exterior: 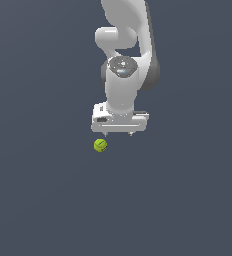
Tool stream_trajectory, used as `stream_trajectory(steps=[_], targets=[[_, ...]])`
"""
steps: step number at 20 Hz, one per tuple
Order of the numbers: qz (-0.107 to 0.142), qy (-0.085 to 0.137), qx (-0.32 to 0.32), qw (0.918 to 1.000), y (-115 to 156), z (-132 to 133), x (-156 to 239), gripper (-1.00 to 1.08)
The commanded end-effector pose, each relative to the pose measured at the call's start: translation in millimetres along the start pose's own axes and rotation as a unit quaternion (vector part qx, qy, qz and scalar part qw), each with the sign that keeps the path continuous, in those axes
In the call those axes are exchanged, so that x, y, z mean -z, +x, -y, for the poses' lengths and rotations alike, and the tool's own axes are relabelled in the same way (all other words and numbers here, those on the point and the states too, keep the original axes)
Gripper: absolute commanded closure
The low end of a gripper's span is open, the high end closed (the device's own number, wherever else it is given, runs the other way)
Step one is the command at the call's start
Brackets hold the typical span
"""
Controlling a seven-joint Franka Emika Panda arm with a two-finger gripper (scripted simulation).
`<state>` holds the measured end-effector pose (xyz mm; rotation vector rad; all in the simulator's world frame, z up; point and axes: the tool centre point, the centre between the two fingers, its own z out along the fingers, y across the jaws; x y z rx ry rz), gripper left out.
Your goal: Pick up the object and move it to a goal position.
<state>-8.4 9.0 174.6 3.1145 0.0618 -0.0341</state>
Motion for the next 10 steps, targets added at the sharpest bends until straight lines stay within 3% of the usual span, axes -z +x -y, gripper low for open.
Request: stream_trajectory(steps=[1, 10], targets=[[0.000, 0.000, 0.000, 1.0000, 0.0, 0.0, 0.0, -0.92], [0.006, -0.014, 0.006, 0.9999, -6.4, -18.1, 6.2, -0.92]])
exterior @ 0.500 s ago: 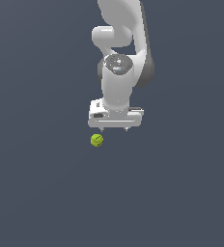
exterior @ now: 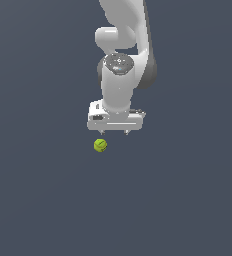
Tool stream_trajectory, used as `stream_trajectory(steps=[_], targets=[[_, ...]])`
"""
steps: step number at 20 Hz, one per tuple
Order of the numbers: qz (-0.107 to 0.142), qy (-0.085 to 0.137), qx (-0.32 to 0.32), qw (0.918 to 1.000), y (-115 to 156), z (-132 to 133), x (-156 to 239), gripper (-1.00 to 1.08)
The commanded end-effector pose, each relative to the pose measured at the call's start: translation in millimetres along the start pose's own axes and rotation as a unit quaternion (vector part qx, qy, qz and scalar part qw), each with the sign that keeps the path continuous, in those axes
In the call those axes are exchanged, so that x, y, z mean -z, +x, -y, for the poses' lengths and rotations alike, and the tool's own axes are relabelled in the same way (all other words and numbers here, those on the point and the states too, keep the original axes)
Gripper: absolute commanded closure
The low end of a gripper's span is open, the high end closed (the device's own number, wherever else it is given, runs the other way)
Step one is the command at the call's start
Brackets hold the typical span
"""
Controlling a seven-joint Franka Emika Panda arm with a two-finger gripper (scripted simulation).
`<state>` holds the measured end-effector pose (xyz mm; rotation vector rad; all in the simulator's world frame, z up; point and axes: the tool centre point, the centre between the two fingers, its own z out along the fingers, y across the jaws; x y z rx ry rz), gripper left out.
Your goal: Pick up the object and move it to a goal position.
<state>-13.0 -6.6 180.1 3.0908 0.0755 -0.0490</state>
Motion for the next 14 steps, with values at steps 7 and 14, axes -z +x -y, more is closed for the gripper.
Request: stream_trajectory(steps=[7, 14], targets=[[0.000, 0.000, -0.012, 0.9999, -1.6, -4.7, -3.4, -0.92], [-0.002, 0.009, -0.075, 0.9971, -5.3, -17.3, -23.9, -0.92]])
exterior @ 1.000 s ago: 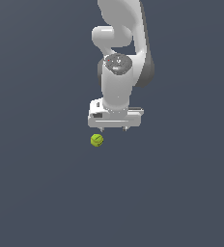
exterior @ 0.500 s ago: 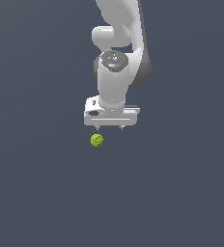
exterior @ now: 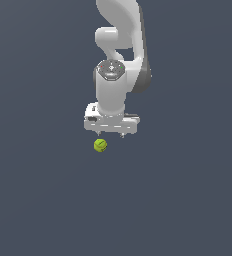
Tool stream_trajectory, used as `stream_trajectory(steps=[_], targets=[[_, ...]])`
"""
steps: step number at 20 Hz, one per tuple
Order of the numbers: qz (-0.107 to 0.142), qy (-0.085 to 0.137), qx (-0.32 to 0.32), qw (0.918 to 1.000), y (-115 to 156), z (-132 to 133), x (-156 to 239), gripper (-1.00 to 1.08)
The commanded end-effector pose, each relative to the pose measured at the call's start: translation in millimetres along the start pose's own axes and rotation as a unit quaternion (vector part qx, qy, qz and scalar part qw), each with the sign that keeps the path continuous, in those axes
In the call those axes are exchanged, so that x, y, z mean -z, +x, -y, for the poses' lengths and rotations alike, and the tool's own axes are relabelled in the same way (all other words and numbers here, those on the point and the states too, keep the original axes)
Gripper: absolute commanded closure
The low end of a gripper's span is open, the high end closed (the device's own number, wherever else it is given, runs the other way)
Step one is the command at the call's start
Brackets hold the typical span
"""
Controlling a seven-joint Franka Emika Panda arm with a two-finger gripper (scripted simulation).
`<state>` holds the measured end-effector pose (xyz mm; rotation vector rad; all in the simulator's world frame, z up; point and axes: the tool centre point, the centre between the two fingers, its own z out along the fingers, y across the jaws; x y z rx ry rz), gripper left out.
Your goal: Pick up the object and move it to a goal position.
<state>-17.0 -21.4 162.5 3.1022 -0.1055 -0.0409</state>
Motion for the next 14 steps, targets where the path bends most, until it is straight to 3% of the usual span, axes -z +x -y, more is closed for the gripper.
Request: stream_trajectory(steps=[1, 5, 14], targets=[[-0.001, 0.004, -0.030, 0.9995, -1.4, -6.6, -9.6, -0.92], [-0.002, 0.011, -0.094, 0.9955, -4.9, -20.7, -29.0, -0.92], [-0.006, 0.020, -0.215, 0.9764, -14.5, -49.4, -64.2, -0.92]])
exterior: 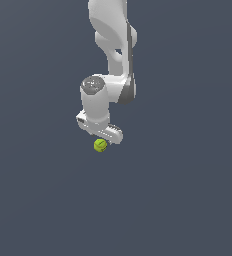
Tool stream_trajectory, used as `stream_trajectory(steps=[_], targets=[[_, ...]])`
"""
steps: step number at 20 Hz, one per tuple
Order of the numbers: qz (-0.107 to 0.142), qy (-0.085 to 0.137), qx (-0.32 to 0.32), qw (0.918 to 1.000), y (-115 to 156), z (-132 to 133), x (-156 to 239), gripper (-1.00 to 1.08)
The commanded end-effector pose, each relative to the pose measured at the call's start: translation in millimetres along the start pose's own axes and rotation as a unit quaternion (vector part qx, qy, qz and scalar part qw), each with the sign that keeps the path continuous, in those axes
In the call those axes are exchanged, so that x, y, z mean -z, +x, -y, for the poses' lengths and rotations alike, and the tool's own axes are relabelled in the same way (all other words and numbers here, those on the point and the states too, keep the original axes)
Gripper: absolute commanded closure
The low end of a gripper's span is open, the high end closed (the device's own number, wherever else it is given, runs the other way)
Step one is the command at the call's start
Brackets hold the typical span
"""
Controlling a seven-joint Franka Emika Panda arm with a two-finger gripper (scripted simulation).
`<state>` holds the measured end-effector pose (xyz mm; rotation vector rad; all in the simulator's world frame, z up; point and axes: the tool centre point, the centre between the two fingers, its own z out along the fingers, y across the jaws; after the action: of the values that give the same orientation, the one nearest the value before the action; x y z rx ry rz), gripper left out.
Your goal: Pick up the object and move it to a goal position.
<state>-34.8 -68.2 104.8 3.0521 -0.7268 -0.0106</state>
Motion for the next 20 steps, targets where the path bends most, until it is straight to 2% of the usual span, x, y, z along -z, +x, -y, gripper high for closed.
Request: stream_trajectory(steps=[1, 6, 12, 20], targets=[[-0.001, 0.002, -0.025, 0.9997, 0.3, -6.4, -6.4, -0.92], [-0.003, 0.003, -0.050, 0.9987, 0.4, -13.2, -12.8, -0.92], [-0.002, 0.003, -0.049, 0.9988, 0.1, -13.1, -15.9, -0.92], [-0.003, 0.003, -0.051, 0.9987, -0.6, -14.1, -49.6, -0.92]])
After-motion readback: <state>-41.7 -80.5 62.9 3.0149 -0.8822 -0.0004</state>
